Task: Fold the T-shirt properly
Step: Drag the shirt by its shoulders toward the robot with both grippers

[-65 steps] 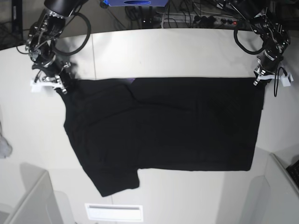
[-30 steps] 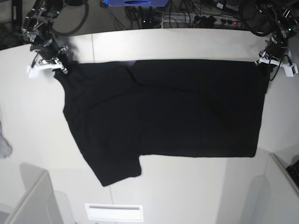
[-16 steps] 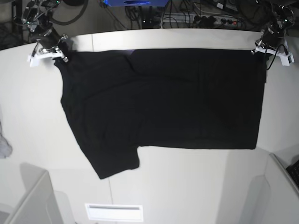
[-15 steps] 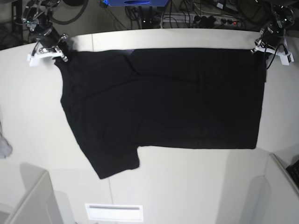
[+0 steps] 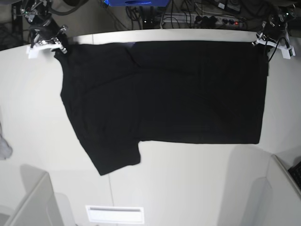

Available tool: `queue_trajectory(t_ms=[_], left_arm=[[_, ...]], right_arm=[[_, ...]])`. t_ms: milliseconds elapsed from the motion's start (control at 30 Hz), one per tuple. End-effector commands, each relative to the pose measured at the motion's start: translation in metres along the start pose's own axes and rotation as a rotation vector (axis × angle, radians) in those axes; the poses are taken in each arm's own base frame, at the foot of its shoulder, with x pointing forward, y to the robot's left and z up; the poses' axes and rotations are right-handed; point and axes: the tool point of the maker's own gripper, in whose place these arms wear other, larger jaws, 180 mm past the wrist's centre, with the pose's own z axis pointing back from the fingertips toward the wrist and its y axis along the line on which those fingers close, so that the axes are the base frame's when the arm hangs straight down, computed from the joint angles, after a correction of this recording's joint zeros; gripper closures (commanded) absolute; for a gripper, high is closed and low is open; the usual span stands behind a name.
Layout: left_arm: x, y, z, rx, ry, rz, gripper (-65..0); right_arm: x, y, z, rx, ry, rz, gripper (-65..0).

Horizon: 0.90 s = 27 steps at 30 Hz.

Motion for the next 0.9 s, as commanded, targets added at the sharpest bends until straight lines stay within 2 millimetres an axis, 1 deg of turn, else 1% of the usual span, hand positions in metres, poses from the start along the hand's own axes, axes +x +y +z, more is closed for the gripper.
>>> queue_trajectory(t_ms=[0,100,167,400,500,700,767,833,867], left_arm=[[0.014,-0.001,0.007,-0.005,-0.038,-0.032,0.0],[0.015,-0.003,0.011,-0.005,-0.04,-0.046,0.0],[0.013,-0.002,0.01,-0.004,-0.037,-0.043,0.0],[0.013,-0.002,0.01,-0.003,-0.035,-0.042,0.0],[0.008,0.001,0.013,0.003,-0.022,-0.045,0.0],[0.006,0.002,0.013,0.004,-0.018,-0.04,0.0],[0.008,0.002,0.015,0.007,-0.026,-0.043,0.0],[0.005,0.002,0.015,0.01,-0.026,-0.031,0.0],[0.005,0.002,0.015,0.011,-0.026,-0.033,0.0]], right_arm=[[0.009,0.002,0.007,0.012,-0.031,0.017,0.0],[0.016,-0.006,0.012,-0.009,-0.056,0.007,0.0],[0.017,-0.008,0.013,-0.014,-0.06,0.005,0.0],[0.011,-0.013,0.017,-0.028,-0.047,0.003,0.0],[0.008,-0.016,0.019,-0.036,-0.04,0.002,0.0],[0.008,-0.015,0.018,-0.034,-0.036,0.004,0.0],[0.009,-0.016,0.018,-0.037,-0.04,0.003,0.0],[0.009,-0.017,0.018,-0.038,-0.04,0.002,0.0],[0.009,-0.017,0.018,-0.038,-0.04,0.002,-1.1]])
